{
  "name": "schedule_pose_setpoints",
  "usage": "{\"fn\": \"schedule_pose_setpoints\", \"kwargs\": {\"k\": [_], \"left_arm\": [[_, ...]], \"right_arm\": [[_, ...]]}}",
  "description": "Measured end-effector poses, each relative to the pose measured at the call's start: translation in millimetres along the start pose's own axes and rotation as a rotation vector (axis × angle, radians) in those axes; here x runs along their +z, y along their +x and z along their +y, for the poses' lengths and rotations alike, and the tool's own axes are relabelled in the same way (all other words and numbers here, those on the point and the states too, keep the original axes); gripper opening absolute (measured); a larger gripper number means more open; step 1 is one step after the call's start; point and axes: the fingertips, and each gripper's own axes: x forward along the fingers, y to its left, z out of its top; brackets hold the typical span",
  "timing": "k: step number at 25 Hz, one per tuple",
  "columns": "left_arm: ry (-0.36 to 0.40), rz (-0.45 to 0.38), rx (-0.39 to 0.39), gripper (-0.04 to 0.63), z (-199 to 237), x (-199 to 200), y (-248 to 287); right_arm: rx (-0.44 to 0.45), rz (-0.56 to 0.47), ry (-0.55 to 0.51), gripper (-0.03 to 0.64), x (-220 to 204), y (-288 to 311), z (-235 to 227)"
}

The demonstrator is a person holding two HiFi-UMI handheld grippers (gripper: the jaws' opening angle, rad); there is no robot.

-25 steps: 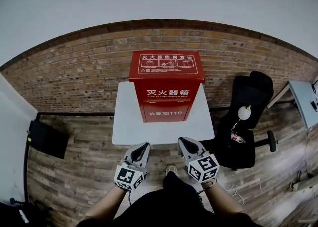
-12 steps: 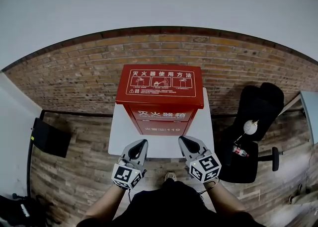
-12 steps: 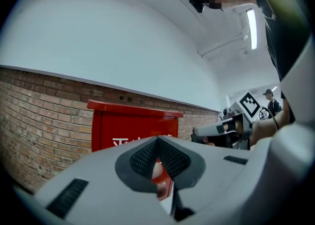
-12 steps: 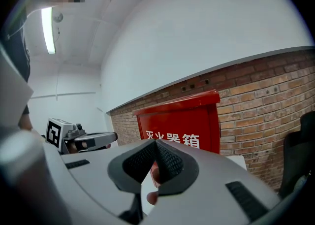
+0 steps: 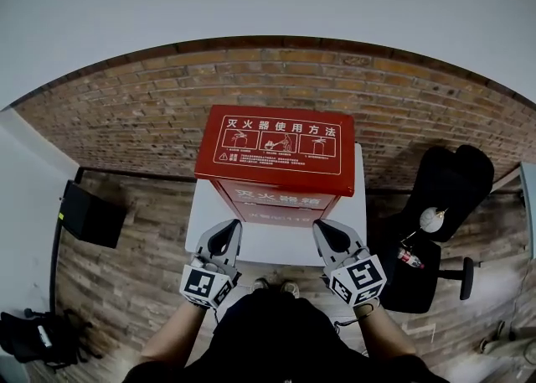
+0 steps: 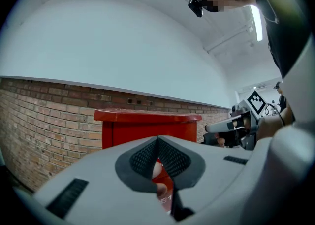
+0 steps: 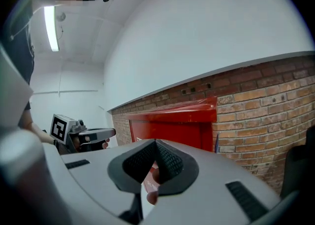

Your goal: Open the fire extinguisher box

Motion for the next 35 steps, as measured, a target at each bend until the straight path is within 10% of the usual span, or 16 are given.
{"fn": "schedule_pose_setpoints", "kwargs": {"k": [11,20,35], "left_arm": [[0.072,-0.102,0.022,0.064,87,49,-1],[0.130,-0.060,-0.065,0.250,112,52,16],[0.091,-0.054,-0.168,0.305,121,48,41]], "right_arm": [[-0.125,-0.158,-0.058,0.023,66,-38,-45],[-0.138,-0.099,-0.070,0.169,59,-26,-56],[-0.165,-0.033,-0.070,0.210,45,3,-79]]}}
